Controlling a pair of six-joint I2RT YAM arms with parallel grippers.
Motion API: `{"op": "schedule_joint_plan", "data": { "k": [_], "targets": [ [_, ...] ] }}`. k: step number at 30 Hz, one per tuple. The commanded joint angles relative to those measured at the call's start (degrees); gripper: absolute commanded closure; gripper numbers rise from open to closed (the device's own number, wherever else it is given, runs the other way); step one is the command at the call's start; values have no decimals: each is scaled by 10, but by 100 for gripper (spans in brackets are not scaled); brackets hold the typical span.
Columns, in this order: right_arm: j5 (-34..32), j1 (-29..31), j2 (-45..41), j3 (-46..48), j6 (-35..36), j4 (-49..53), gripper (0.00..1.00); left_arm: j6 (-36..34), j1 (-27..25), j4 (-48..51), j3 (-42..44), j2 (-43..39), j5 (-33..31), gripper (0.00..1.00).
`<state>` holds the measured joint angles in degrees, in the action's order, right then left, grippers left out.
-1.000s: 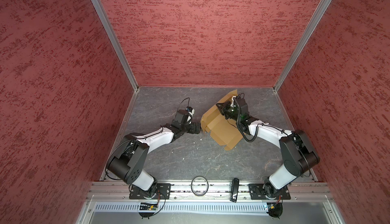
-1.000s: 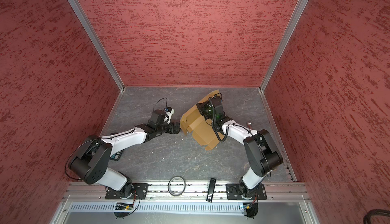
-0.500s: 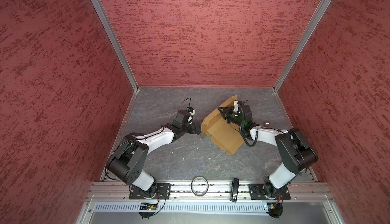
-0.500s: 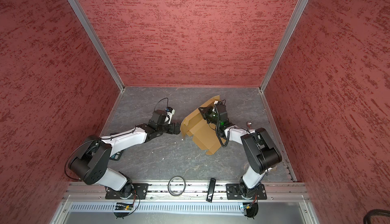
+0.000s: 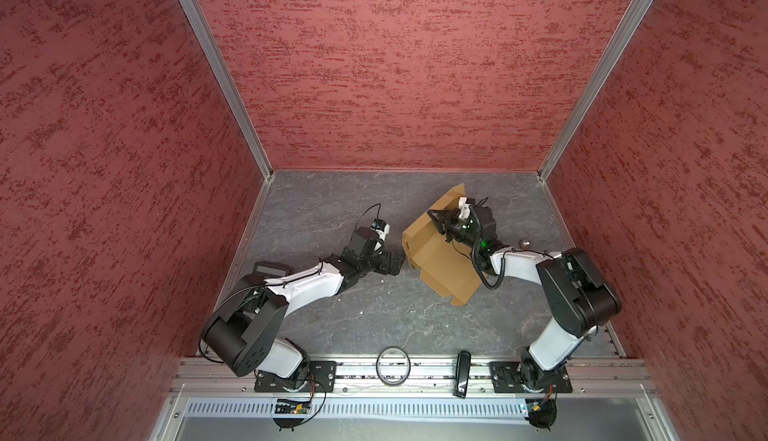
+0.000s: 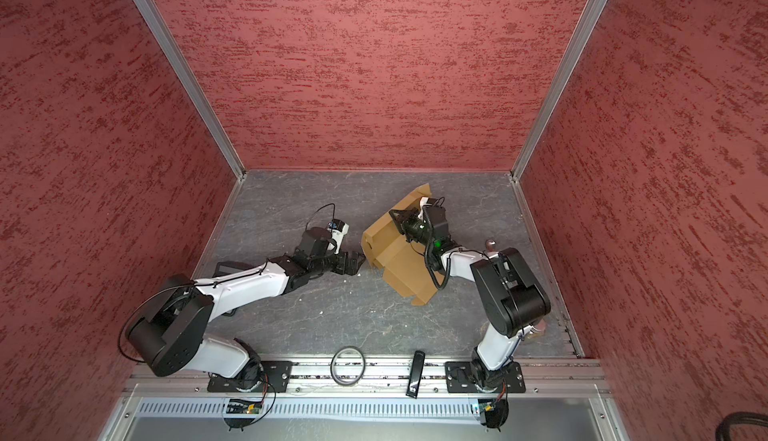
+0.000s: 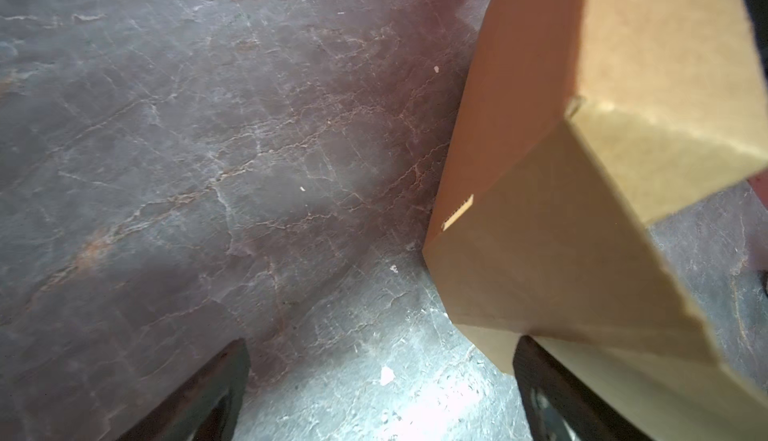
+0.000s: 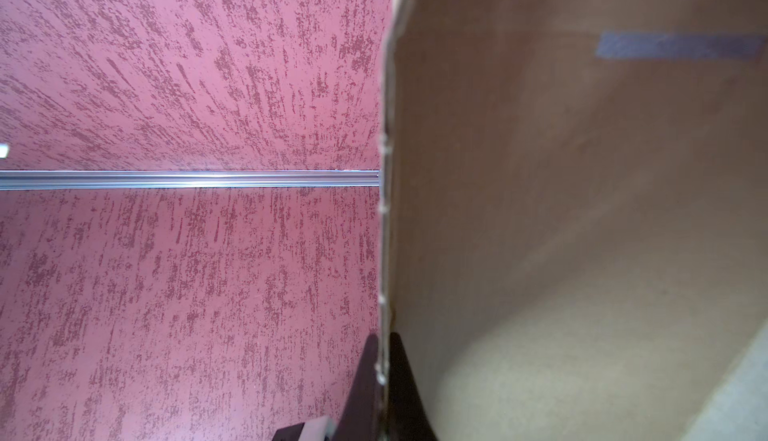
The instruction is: Fold the paper box
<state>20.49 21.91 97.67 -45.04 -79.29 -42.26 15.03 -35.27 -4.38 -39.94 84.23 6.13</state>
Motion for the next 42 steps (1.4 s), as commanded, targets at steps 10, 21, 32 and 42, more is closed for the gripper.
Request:
{"op": "schedule_joint_plan", "data": {
  "k": [10,21,32,42],
  "targets": [
    [0,-2,6,2,-4,-20,98,25,-32,-83,-19,39,4,0],
    [-5,-2,1,4,-4,-20,98,40,-40,-104,-50,82,-11,15],
    [-12,-1,-4,8,-6,-24,98,46,-52,-103,-82,116,-53,18],
    [-16,1,-8,12,-9,-24,98,49,-66,-89,-117,146,-121,21]
  ]
}}
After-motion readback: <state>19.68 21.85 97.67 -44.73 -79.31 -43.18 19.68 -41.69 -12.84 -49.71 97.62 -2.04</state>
